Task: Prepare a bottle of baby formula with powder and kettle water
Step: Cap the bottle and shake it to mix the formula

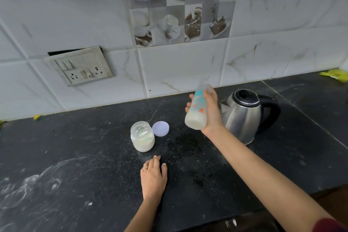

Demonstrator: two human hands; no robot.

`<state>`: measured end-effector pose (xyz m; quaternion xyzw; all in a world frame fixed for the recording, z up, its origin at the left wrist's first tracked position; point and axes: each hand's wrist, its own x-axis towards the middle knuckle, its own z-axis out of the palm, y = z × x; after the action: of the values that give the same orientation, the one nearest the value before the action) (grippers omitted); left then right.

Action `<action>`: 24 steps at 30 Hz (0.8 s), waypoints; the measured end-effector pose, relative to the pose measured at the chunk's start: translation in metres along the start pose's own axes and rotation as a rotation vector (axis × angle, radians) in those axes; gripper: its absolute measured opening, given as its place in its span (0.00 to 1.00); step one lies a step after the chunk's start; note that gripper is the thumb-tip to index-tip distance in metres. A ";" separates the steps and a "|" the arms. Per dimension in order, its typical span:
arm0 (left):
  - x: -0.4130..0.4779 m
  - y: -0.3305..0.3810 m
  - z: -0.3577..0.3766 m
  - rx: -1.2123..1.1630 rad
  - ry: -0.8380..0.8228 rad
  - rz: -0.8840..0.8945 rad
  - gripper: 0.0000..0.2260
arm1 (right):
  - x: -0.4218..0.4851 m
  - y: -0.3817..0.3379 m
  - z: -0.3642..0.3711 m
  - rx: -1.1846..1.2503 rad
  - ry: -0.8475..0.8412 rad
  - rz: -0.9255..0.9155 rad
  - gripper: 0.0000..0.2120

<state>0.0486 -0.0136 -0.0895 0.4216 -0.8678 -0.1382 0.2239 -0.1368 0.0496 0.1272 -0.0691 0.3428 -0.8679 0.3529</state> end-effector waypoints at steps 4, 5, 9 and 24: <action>-0.001 0.001 0.000 -0.004 -0.003 -0.009 0.14 | 0.014 -0.015 0.009 0.119 0.135 -0.038 0.15; -0.001 0.001 0.000 -0.002 -0.002 -0.008 0.14 | 0.014 -0.014 0.008 0.104 0.106 -0.033 0.14; -0.001 0.000 0.000 -0.002 -0.002 -0.008 0.14 | 0.007 -0.005 0.006 -0.012 -0.004 0.004 0.13; 0.000 -0.002 0.002 -0.001 -0.011 -0.015 0.14 | 0.014 -0.005 0.014 0.034 -0.060 -0.005 0.12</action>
<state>0.0487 -0.0143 -0.0922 0.4273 -0.8656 -0.1428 0.2185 -0.1447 0.0347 0.1394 -0.0902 0.3172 -0.8718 0.3622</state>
